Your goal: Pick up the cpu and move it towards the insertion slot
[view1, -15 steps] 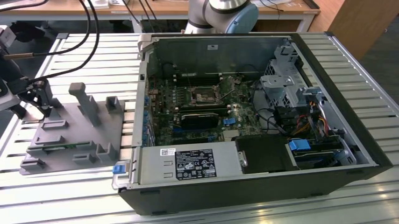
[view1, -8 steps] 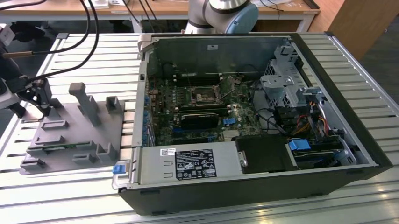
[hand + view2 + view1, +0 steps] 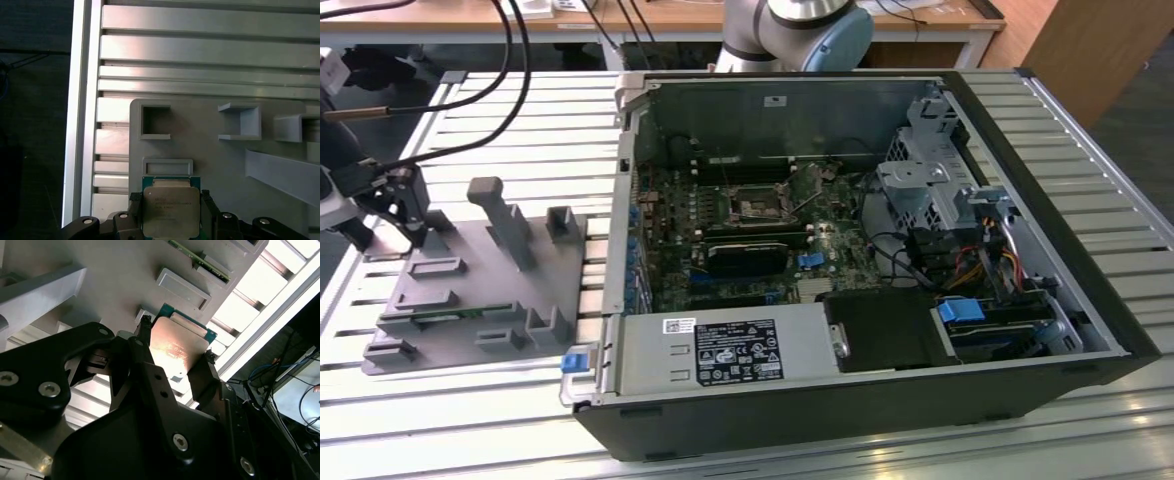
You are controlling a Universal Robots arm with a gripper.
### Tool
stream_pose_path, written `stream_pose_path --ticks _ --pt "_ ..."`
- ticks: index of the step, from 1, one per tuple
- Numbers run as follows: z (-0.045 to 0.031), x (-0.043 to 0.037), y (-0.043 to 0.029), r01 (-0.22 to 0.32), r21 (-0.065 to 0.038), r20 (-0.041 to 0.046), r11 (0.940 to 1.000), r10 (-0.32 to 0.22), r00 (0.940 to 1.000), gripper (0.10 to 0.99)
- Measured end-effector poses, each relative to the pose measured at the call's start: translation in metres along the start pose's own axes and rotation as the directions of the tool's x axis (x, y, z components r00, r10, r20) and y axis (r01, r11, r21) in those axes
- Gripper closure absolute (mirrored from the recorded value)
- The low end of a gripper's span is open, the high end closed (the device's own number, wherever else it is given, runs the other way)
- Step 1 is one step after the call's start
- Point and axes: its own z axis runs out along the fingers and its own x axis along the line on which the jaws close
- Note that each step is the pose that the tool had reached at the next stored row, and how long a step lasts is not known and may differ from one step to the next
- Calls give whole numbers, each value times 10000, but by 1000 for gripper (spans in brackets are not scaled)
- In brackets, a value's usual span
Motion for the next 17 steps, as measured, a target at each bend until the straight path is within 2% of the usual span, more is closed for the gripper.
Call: stream_pose_path --ticks 9,17 --pt "-86 -1 8 0 -1 1 10000 0 10000 545" --pt "-131 -1 13 -1 0 1 10000 1 10000 545"
